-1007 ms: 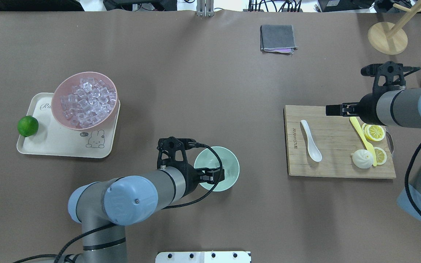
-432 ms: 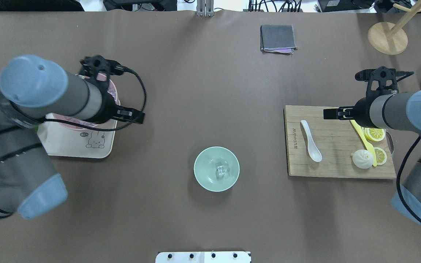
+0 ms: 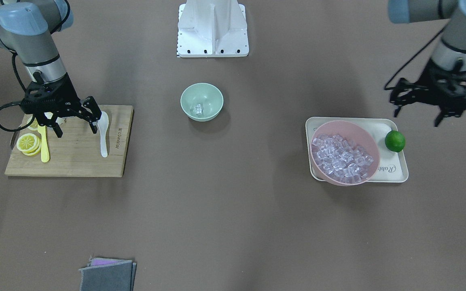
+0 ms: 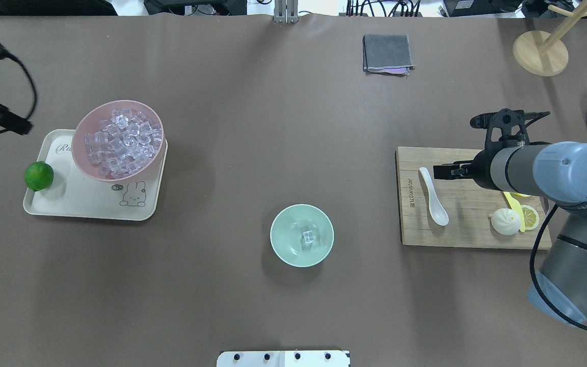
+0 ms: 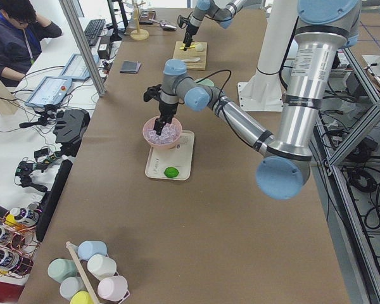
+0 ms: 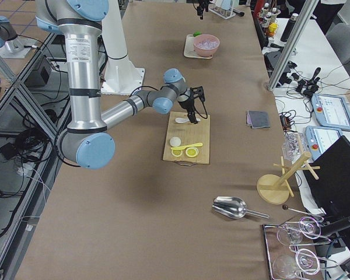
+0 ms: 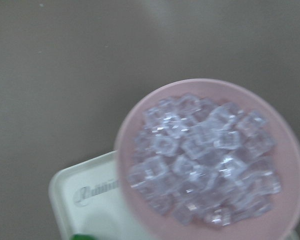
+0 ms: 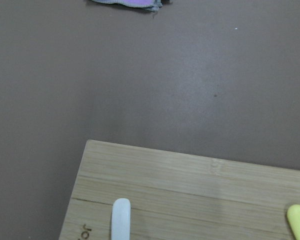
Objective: Put spoon and ice into bowl
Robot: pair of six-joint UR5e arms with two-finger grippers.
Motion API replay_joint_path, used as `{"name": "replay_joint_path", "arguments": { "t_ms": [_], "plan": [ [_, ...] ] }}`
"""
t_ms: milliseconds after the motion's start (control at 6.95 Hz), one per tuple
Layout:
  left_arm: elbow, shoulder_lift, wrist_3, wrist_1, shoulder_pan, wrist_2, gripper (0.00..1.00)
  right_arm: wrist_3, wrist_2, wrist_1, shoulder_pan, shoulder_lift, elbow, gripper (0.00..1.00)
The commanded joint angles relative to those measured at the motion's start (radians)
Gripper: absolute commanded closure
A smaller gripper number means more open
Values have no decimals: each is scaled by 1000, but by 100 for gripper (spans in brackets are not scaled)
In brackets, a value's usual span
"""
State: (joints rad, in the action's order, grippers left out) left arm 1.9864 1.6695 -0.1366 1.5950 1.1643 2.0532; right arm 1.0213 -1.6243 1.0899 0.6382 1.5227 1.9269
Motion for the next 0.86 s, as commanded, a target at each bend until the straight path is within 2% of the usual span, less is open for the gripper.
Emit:
{"name": "replay_joint_path", "arguments": {
  "t_ms": [0, 288, 432, 719],
  "plan": [
    [-124, -43, 356, 5, 242, 105, 2, 9, 41, -5, -52, -24, -38, 9],
    [-127, -63, 367, 10, 262, 107, 2, 11, 44, -5, -74, -27, -48, 29],
    [-127, -63, 365, 10, 262, 107, 2, 11, 61, -5, -87, -32, -58, 34],
    [-126, -62, 365, 10, 262, 107, 2, 10, 64, -5, -104, -45, -71, 36]
  ]
}}
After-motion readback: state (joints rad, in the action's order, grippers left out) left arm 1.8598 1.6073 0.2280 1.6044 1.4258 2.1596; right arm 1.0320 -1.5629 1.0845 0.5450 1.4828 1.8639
